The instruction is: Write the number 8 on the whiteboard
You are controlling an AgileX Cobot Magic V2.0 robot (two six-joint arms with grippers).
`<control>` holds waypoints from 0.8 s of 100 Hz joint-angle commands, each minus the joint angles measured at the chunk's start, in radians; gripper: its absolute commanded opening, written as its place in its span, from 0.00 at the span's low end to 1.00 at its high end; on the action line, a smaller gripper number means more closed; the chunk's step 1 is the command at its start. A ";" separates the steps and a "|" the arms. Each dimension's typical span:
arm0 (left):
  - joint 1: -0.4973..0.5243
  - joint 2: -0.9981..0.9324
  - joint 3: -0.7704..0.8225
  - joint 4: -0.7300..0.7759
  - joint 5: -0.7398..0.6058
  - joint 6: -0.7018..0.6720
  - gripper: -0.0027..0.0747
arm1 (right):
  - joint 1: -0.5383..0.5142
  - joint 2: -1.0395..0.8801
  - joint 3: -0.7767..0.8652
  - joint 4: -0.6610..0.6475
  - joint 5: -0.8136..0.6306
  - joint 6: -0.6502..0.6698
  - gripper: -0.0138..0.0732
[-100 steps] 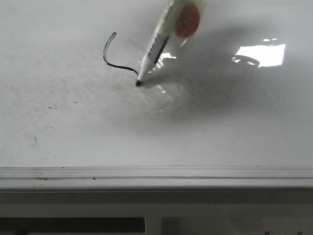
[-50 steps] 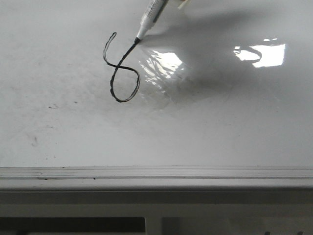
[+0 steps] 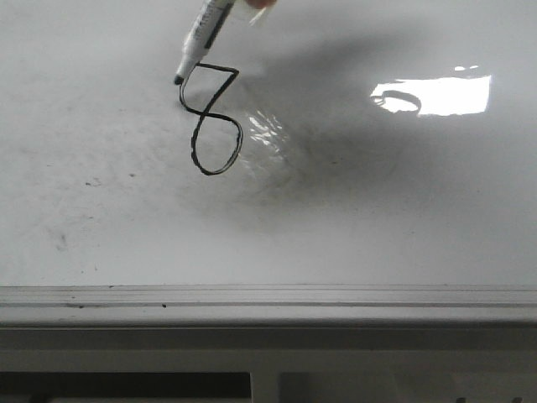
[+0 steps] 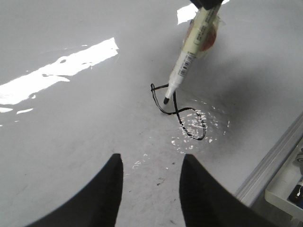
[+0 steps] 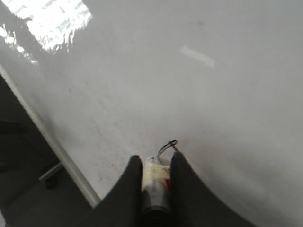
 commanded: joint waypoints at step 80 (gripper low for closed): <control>-0.010 0.342 -0.043 0.228 -0.321 -0.011 0.35 | 0.201 0.109 -0.029 0.023 -0.110 0.045 0.11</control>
